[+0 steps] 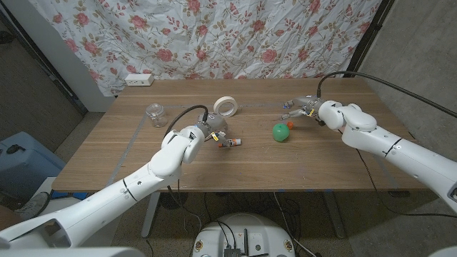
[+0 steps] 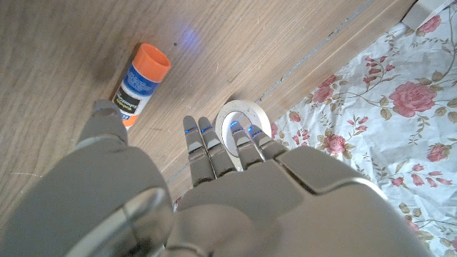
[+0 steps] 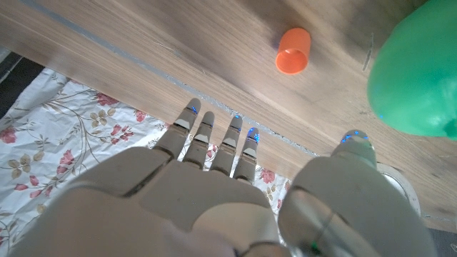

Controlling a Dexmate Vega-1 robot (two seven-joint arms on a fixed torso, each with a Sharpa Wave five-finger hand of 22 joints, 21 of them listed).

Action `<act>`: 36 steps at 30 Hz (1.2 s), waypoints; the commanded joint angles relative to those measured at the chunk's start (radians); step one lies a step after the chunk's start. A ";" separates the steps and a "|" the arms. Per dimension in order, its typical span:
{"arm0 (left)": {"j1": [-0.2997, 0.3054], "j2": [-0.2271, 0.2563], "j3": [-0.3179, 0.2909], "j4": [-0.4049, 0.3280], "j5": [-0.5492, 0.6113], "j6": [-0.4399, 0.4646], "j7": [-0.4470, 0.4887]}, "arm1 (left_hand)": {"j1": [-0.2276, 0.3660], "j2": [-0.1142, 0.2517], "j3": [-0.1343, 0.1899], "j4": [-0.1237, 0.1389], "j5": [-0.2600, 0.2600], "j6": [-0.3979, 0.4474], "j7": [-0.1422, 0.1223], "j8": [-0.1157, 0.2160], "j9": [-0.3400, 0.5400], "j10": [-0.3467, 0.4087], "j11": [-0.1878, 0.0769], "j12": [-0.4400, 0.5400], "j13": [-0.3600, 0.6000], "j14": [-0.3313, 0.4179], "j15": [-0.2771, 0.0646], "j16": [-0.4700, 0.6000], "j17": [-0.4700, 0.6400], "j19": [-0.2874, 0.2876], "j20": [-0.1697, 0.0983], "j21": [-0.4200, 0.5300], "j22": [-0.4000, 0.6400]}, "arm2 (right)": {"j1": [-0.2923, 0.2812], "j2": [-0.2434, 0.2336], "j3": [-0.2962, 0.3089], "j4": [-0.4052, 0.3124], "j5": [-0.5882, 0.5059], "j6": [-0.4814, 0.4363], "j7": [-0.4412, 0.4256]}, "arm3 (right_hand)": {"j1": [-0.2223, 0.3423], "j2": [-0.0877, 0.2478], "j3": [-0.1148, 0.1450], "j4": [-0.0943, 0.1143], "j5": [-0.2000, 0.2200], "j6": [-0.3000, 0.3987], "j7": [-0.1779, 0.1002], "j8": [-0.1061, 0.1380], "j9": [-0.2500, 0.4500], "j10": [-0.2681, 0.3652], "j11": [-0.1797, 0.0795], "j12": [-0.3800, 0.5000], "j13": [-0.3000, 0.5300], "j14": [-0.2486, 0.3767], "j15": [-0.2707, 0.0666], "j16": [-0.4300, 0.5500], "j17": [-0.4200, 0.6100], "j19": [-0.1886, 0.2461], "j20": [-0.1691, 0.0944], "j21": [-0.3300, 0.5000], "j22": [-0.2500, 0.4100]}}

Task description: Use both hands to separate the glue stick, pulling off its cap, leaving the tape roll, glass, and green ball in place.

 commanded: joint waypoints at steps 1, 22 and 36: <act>0.100 0.024 -0.095 -0.051 -0.132 0.039 0.133 | -0.018 0.009 0.004 0.007 0.005 0.000 0.003 0.006 -0.001 -0.009 0.003 0.001 0.001 -0.002 -0.028 0.002 0.001 0.006 -0.029 0.006 0.003 | -0.076 -0.008 0.063 -0.070 0.099 -0.064 -0.074 | -0.031 0.004 -0.009 0.008 0.006 -0.009 -0.014 0.003 0.001 -0.023 -0.004 -0.001 -0.003 -0.006 0.007 -0.007 0.001 -0.009 0.004 0.001 0.005; 0.204 0.098 -0.267 0.053 -0.588 -0.141 0.544 | -0.020 0.066 0.029 0.005 0.008 0.003 0.011 0.009 -0.003 -0.014 0.014 0.009 -0.001 0.017 -0.025 0.007 0.000 0.024 -0.073 0.010 0.001 | -0.150 0.030 0.171 -0.001 0.379 0.097 -0.292 | -0.080 0.054 -0.011 0.043 0.003 -0.011 -0.010 0.012 -0.003 -0.045 0.006 0.011 -0.018 -0.019 -0.054 -0.023 -0.009 0.005 -0.052 0.006 0.003; 0.194 0.081 -0.305 0.210 -0.823 -0.312 0.732 | -0.019 0.085 0.040 0.000 0.006 -0.008 0.018 0.005 -0.005 -0.026 0.024 0.008 -0.001 0.026 -0.030 0.006 -0.001 0.049 -0.055 0.015 0.001 | -0.167 0.083 0.203 0.041 0.514 0.139 -0.384 | -0.108 0.076 -0.013 0.062 -0.004 -0.002 0.001 0.015 -0.004 -0.044 0.015 0.012 -0.022 -0.012 -0.055 -0.024 -0.012 0.009 -0.064 0.005 0.003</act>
